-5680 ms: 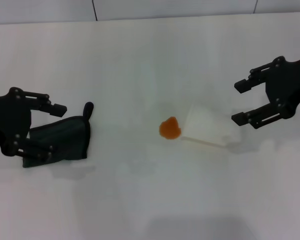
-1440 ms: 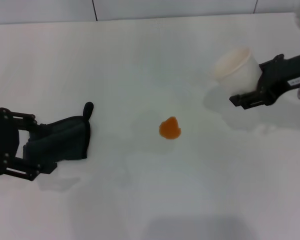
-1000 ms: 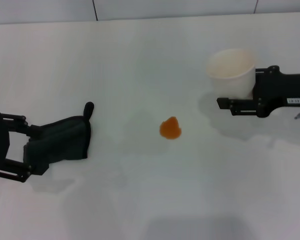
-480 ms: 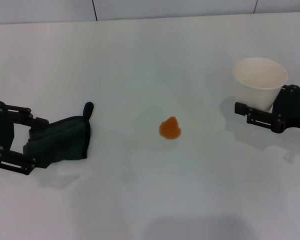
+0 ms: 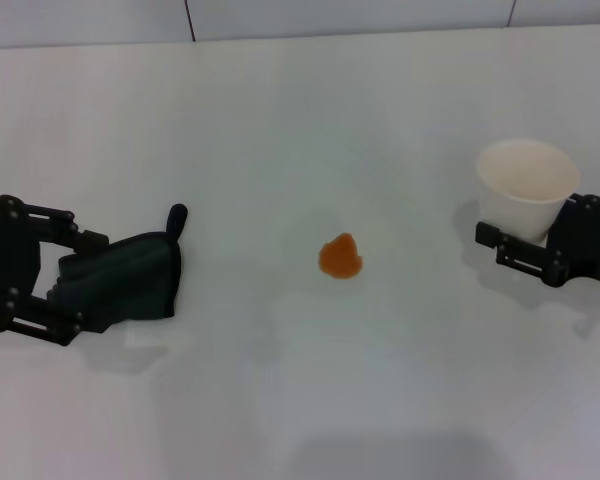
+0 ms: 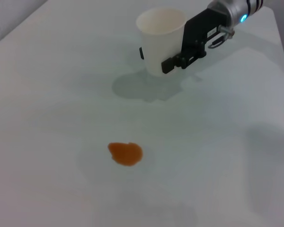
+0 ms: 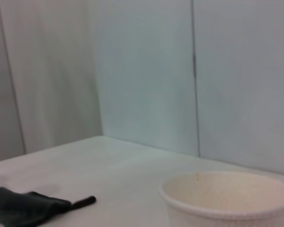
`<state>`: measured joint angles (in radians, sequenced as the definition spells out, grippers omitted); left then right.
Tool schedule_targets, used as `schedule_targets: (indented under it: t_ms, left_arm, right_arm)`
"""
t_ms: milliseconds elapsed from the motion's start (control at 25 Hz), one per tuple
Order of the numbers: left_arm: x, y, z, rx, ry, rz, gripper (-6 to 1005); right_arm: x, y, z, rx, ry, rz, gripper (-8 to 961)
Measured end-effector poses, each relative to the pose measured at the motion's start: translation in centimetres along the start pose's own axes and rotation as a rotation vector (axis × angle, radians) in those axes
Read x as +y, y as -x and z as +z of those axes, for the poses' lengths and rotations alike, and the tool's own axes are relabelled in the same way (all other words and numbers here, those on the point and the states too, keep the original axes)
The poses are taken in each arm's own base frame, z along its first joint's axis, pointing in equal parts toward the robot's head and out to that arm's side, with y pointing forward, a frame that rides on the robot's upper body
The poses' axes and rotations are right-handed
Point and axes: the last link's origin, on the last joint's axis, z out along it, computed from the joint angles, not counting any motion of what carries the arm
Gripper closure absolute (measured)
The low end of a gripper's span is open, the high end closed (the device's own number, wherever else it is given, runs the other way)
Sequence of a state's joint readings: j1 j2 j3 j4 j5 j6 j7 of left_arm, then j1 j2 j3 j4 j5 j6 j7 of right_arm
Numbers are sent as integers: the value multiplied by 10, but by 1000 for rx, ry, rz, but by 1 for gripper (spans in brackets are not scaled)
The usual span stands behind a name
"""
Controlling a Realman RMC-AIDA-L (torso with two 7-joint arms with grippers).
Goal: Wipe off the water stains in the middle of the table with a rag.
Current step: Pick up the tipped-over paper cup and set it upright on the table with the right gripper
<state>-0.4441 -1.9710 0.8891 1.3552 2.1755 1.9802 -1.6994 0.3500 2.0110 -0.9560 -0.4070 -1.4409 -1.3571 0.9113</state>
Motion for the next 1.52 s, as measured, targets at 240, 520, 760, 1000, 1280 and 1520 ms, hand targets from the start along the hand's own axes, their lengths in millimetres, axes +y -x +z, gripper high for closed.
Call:
schedule_targets:
  t_ms: [240, 520, 760, 1000, 1280, 1520]
  left_arm:
    - [4, -3, 2, -1, 2, 14, 189]
    - [6, -3, 7, 3, 12, 9, 189]
    - [7, -1, 7, 2, 12, 1, 189]
    - [10, 1, 8, 4, 6, -6, 189]
    - [12, 1, 11, 11, 10, -8, 190]
    - [13, 0, 13, 12, 14, -8, 190]
  right_arm:
    - [3, -14, -1, 9, -47, 19, 303]
    - [8, -28, -2, 11, -105, 25, 304]
    - [10, -32, -4, 0, -130, -1, 304]
    - [12, -35, -7, -20, -182, -36, 304]
    - [18, -36, 0, -28, -168, -57, 305]
    - [27, -37, 14, -29, -136, -73, 305]
